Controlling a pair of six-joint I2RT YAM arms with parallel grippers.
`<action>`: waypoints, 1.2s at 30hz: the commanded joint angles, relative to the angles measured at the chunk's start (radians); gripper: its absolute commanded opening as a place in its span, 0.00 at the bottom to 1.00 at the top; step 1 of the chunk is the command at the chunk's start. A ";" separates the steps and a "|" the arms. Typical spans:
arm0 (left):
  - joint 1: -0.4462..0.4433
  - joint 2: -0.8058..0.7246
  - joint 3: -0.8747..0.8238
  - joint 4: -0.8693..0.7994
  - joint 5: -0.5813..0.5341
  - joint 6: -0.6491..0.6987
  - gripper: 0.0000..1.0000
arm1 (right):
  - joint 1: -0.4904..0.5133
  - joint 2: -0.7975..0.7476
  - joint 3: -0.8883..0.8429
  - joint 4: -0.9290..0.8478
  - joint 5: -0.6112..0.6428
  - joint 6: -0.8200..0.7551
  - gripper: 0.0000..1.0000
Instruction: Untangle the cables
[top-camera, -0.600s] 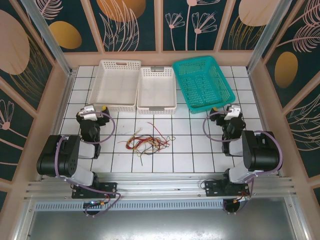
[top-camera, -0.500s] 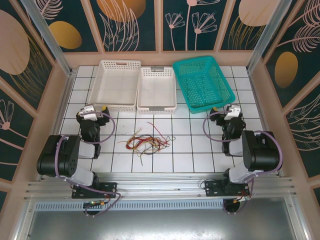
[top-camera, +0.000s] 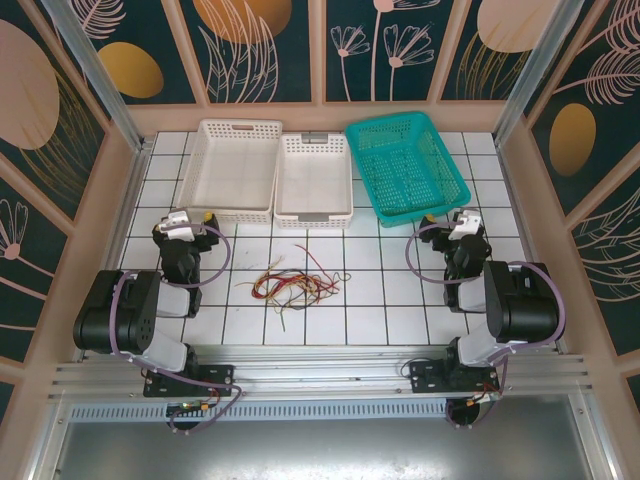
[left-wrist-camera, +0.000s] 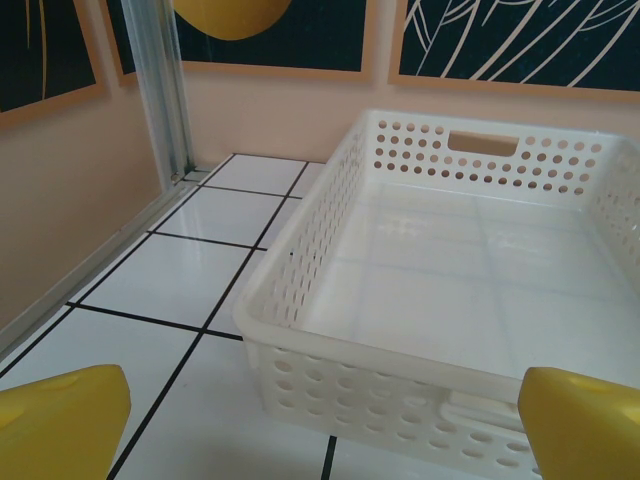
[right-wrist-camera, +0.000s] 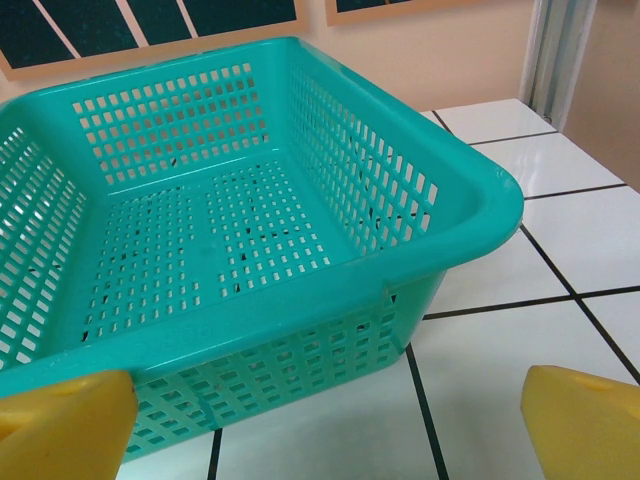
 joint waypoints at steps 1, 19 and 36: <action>0.007 -0.007 0.006 0.012 0.017 0.007 0.99 | 0.002 0.001 0.017 0.013 -0.010 -0.011 0.99; 0.007 -0.006 0.006 0.012 0.017 0.006 0.99 | 0.001 0.001 0.017 0.014 -0.010 -0.011 0.99; 0.008 -0.006 0.007 0.010 0.017 0.006 0.99 | 0.185 -0.388 0.037 -0.311 0.151 -0.074 0.99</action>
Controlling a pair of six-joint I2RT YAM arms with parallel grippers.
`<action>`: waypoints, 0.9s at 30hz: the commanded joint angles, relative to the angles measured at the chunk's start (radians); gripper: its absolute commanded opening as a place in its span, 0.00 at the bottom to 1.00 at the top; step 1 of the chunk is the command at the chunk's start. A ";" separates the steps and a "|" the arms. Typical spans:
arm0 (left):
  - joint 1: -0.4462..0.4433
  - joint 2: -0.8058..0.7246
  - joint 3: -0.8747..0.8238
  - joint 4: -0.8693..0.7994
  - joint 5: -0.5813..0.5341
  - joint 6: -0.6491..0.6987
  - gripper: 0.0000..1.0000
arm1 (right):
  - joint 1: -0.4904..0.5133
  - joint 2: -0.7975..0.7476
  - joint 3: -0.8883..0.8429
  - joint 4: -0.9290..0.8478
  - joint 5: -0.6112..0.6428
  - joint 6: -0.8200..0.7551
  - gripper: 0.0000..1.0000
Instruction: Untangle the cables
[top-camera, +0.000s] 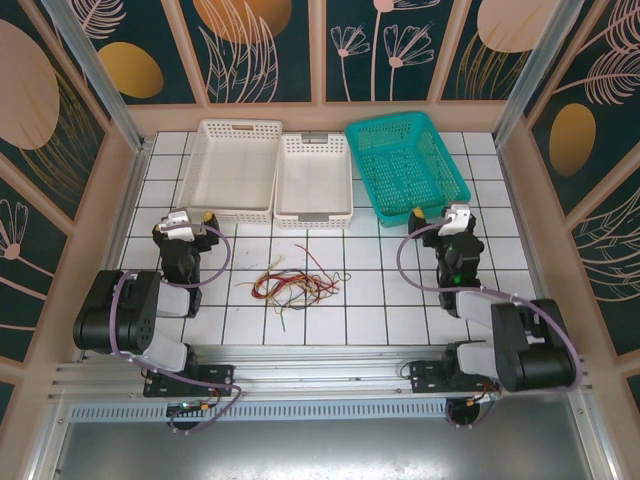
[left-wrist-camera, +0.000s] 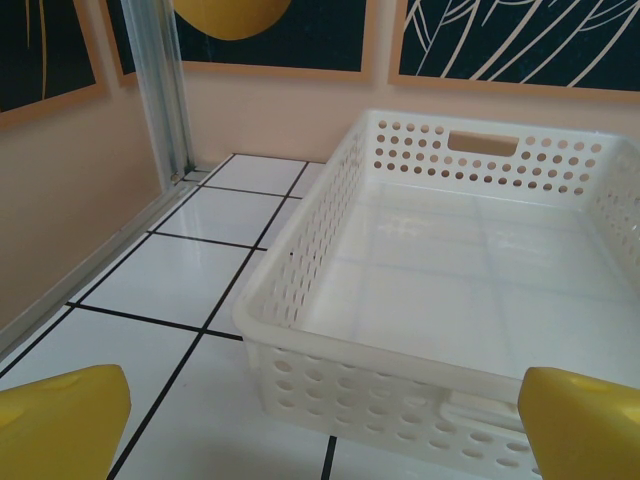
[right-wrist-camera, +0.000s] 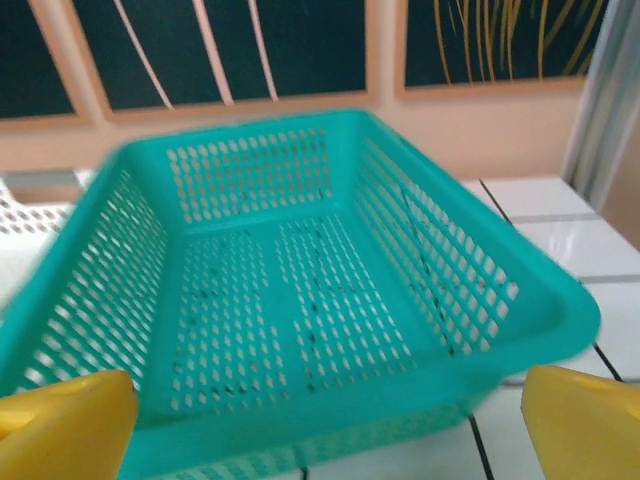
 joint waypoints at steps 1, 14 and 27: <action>0.006 -0.006 0.007 0.012 0.017 0.006 0.99 | 0.018 -0.113 0.024 -0.111 0.040 -0.016 0.99; 0.007 -0.059 0.037 -0.085 0.084 0.035 0.99 | 0.040 -0.250 0.352 -0.471 -0.471 0.385 0.99; 0.005 -0.429 0.162 -0.602 -0.062 -0.238 0.99 | 0.031 -0.301 0.301 -0.375 -0.464 0.736 0.99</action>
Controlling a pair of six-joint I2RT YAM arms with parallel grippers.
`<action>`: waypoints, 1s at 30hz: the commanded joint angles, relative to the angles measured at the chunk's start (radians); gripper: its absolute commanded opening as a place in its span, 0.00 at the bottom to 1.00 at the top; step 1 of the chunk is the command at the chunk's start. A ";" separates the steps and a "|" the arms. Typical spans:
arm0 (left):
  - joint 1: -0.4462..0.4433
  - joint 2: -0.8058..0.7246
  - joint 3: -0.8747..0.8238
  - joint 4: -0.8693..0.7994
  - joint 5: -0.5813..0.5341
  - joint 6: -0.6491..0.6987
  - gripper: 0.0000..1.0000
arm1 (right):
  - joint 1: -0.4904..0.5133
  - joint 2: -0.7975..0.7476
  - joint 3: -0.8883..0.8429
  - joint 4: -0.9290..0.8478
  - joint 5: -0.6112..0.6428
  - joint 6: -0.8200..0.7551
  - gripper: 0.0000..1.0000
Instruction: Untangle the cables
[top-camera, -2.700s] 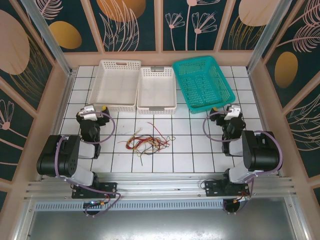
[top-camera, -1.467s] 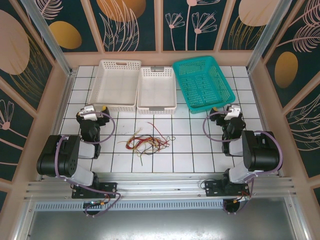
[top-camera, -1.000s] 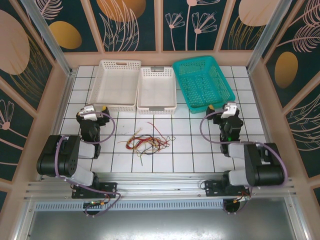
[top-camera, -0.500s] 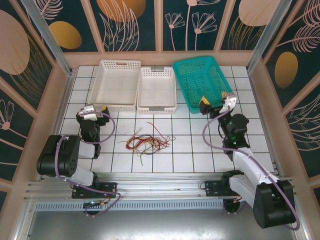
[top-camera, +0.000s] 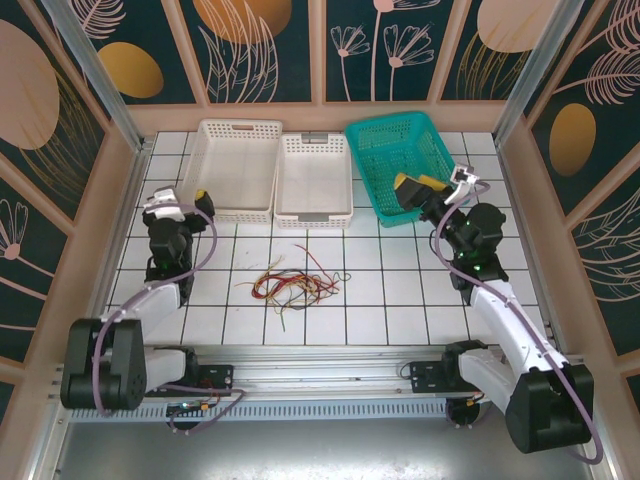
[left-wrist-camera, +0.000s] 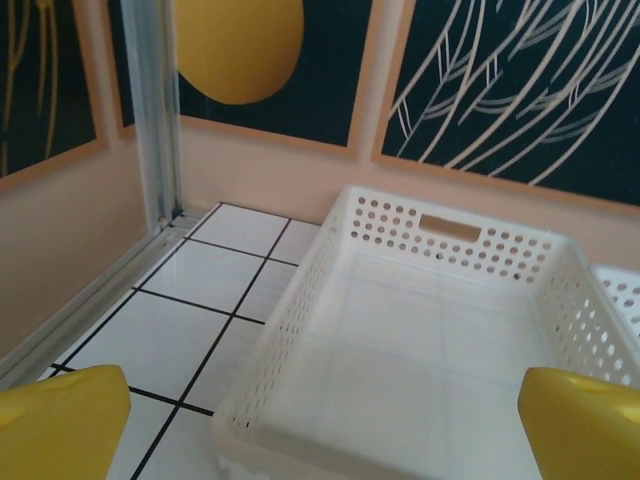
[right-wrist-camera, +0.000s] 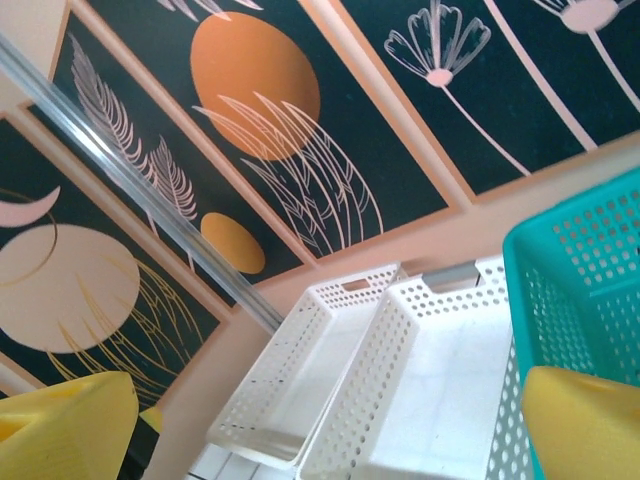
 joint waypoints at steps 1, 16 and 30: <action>0.006 -0.113 -0.003 -0.147 -0.069 -0.143 0.99 | -0.001 -0.022 -0.025 0.050 0.024 0.062 0.99; 0.005 -0.310 0.211 -0.667 0.001 -0.616 0.99 | 0.063 0.033 -0.002 -0.075 0.032 -0.124 0.99; 0.005 -0.332 0.111 -0.735 0.200 -0.570 0.99 | 0.228 0.225 0.108 -0.225 0.101 -0.245 0.99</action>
